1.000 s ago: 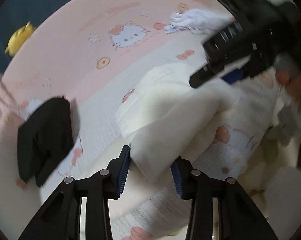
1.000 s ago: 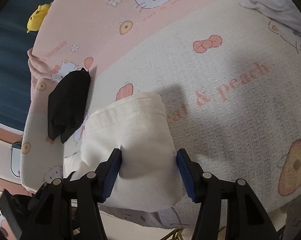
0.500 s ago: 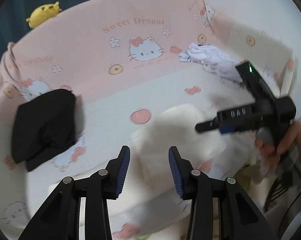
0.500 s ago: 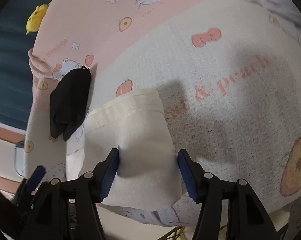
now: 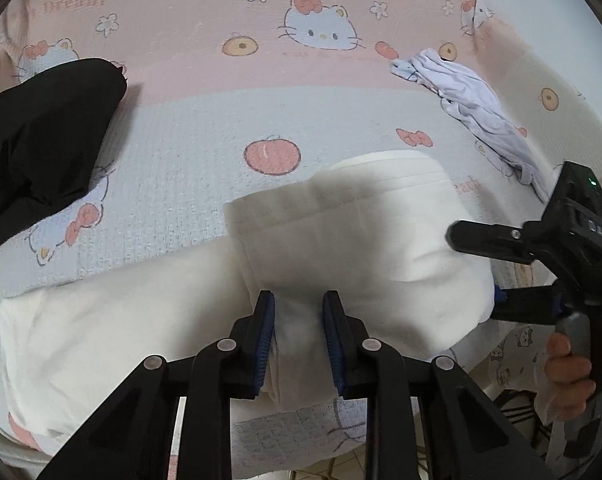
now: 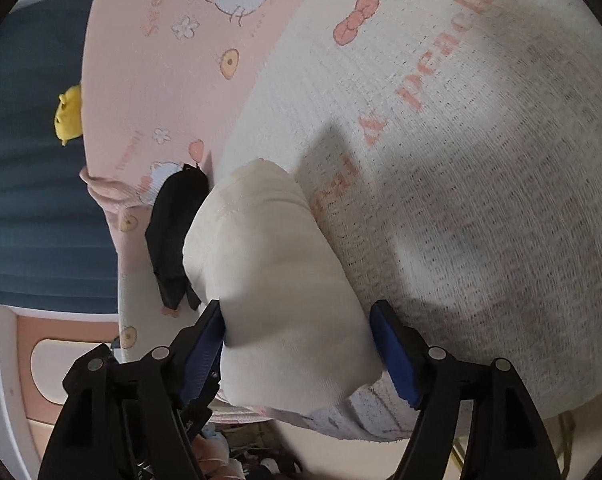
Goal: Fold clothes
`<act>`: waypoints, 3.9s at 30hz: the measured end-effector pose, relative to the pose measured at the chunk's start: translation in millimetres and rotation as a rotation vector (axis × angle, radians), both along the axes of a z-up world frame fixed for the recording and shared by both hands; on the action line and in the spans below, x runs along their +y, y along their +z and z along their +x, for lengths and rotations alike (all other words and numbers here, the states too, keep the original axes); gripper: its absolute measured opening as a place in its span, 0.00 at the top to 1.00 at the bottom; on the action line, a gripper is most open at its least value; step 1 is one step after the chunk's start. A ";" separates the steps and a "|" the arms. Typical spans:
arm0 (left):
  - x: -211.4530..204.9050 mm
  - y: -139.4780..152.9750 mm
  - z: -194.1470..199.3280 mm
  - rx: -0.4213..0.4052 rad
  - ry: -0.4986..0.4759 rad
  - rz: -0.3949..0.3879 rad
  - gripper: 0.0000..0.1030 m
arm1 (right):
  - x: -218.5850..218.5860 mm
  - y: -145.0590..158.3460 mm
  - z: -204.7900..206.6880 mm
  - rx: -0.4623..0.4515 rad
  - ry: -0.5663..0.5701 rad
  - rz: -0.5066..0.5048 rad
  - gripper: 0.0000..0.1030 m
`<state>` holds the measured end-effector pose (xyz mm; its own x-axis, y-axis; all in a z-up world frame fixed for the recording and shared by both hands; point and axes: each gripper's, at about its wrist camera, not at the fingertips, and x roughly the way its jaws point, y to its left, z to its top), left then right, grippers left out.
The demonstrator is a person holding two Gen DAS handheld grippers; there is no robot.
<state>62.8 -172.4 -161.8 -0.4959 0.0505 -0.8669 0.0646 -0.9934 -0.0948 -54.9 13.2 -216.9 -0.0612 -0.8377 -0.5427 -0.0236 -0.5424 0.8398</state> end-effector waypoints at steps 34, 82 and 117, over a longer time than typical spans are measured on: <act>-28.0 -6.9 10.7 -0.030 0.145 0.159 0.78 | 7.0 30.7 1.8 -0.001 -0.091 -0.203 0.35; 38.8 34.2 -51.1 -0.244 -0.079 0.187 0.19 | 8.3 5.4 -13.0 -0.108 -0.123 -0.278 0.47; -4.6 44.5 17.0 0.156 0.015 0.336 0.26 | -42.5 32.6 2.0 -0.097 -0.084 -0.281 0.34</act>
<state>79.8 -177.0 -117.3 -0.6237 0.3111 -0.7171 0.0379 -0.9043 -0.4252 -52.9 -29.2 -184.3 -0.0959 -0.9499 -0.2973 -0.1461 -0.2820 0.9482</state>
